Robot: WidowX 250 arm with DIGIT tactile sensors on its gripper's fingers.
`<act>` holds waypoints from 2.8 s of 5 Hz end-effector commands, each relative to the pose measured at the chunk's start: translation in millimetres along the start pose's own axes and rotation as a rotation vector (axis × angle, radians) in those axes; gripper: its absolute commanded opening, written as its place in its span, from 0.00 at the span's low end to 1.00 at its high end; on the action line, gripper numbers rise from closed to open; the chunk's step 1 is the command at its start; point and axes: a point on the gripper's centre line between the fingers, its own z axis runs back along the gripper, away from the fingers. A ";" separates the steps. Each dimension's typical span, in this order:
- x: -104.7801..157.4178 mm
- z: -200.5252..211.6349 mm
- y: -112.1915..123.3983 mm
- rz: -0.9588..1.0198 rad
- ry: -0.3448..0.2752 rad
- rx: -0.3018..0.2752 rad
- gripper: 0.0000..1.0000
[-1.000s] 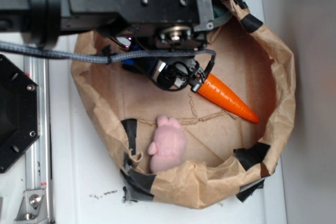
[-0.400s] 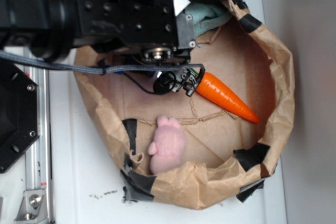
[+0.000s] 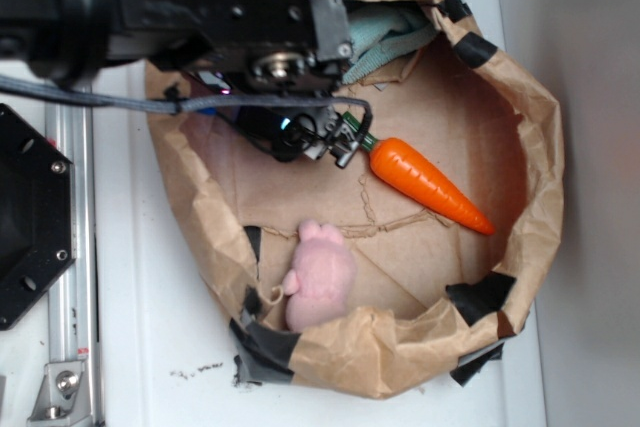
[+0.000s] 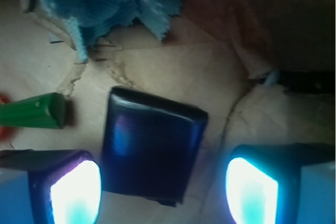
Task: Grab the black box.
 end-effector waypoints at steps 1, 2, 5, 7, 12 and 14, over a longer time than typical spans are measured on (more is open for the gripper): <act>6.1 -3.9 13.3 0.015 -0.052 0.039 1.00; 6.6 -6.6 10.8 0.009 -0.061 0.047 1.00; 9.2 -26.6 -27.0 -0.013 -0.084 0.027 1.00; -0.5 -21.3 -34.0 -0.008 -0.061 0.007 0.00; -3.3 115.4 -34.0 -0.281 -0.042 -0.123 0.00; -22.3 110.8 -53.6 -0.535 -0.112 -0.027 0.00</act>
